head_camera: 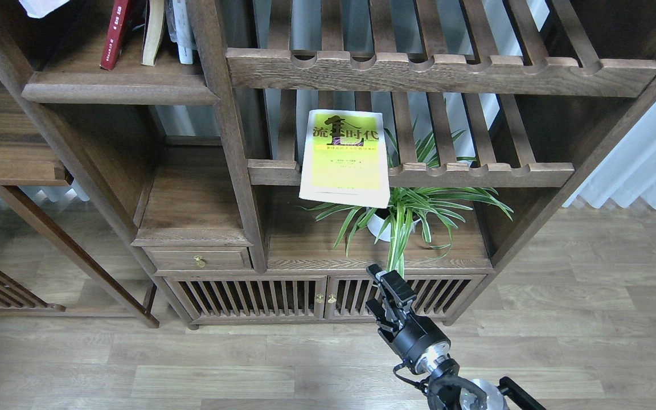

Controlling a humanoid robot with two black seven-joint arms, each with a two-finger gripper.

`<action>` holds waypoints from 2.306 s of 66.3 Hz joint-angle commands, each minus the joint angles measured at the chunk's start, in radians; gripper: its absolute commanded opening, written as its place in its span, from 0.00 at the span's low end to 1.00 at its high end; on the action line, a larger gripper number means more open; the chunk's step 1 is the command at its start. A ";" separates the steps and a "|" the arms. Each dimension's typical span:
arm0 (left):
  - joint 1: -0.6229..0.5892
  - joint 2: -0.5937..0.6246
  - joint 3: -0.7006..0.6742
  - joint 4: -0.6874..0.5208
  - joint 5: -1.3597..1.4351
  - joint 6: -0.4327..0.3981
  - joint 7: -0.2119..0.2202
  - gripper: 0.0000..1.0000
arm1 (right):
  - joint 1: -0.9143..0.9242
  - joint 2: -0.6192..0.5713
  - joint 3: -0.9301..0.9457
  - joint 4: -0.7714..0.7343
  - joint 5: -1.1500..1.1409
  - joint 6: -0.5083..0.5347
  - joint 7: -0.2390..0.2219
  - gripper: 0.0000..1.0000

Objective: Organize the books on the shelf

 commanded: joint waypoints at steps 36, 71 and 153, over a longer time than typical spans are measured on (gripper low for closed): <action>-0.160 -0.175 0.051 0.198 0.080 0.000 -0.084 0.02 | 0.000 0.000 0.003 0.006 0.002 0.014 0.000 0.99; -0.200 -0.252 0.126 0.317 0.057 0.000 -0.113 0.03 | 0.000 0.000 0.011 0.015 0.002 0.015 0.000 0.99; -0.079 -0.164 0.275 0.327 0.165 0.000 -0.644 0.03 | 0.000 0.000 0.014 0.018 0.003 0.015 0.000 0.99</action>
